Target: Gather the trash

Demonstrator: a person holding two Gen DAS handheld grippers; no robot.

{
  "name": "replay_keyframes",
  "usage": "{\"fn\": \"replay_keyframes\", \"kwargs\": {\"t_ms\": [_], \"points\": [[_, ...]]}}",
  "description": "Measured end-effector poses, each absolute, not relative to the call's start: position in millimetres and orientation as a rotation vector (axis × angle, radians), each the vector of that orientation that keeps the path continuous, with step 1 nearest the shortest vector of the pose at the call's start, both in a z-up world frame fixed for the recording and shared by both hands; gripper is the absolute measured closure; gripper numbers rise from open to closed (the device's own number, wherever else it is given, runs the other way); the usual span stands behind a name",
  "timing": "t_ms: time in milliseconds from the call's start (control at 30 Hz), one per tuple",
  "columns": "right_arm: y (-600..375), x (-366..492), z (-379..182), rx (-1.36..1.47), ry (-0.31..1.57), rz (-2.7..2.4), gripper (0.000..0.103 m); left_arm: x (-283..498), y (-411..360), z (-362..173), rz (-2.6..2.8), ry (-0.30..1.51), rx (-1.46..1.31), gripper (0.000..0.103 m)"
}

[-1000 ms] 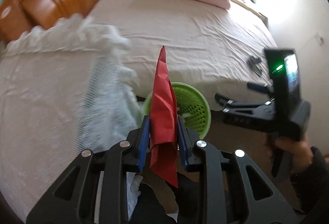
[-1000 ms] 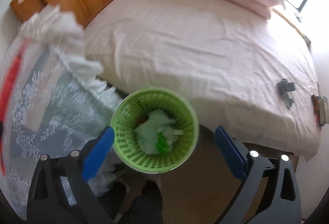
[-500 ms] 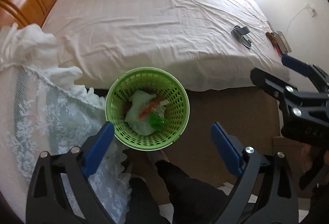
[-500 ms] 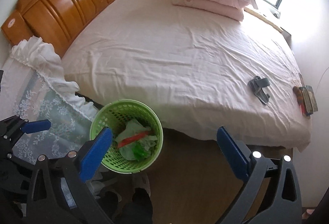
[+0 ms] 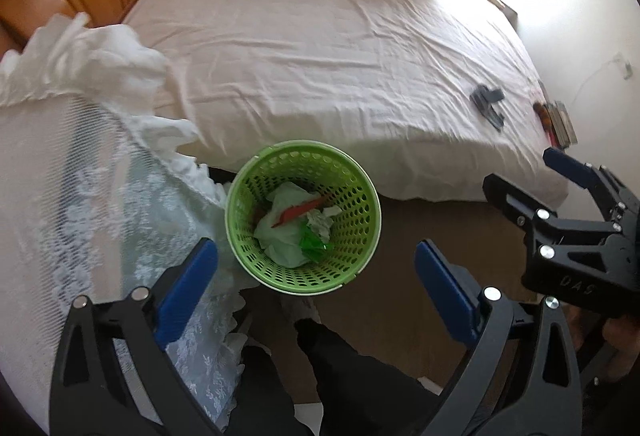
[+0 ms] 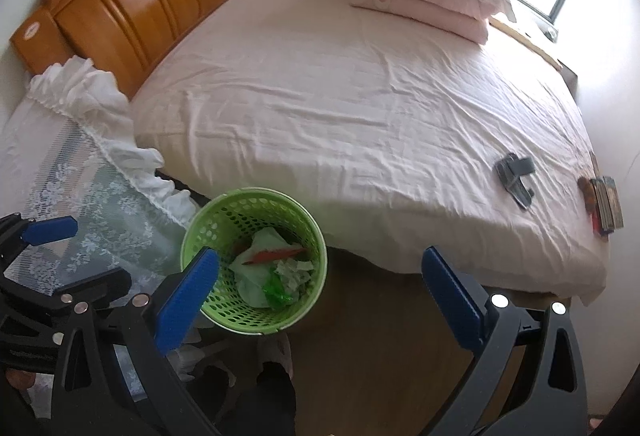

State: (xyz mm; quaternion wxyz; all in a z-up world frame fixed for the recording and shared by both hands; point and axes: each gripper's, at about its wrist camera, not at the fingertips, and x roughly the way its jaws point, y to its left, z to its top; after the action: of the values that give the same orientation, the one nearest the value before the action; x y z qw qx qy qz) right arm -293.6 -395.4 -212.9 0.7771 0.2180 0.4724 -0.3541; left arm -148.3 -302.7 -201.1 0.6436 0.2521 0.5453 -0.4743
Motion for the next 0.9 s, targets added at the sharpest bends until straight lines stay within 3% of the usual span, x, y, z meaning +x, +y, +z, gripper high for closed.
{"fn": "replay_keyframes", "kwargs": {"t_ms": [333,667,900], "points": [[-367.1,-214.8,-158.8,0.357,0.937,-0.631,0.002,-81.9,-231.2,-120.0,-0.834,1.050,0.396,0.009],[-285.9,-105.6,-43.6,0.201,0.696,-0.384,0.002,-11.4,-105.4,-5.6,-0.483,0.804,0.159,0.008],[-234.3,-74.7,33.7,0.126,0.524,-0.240,0.002,12.1,-39.7,60.1,-0.313,0.657,0.055,0.008]]}}
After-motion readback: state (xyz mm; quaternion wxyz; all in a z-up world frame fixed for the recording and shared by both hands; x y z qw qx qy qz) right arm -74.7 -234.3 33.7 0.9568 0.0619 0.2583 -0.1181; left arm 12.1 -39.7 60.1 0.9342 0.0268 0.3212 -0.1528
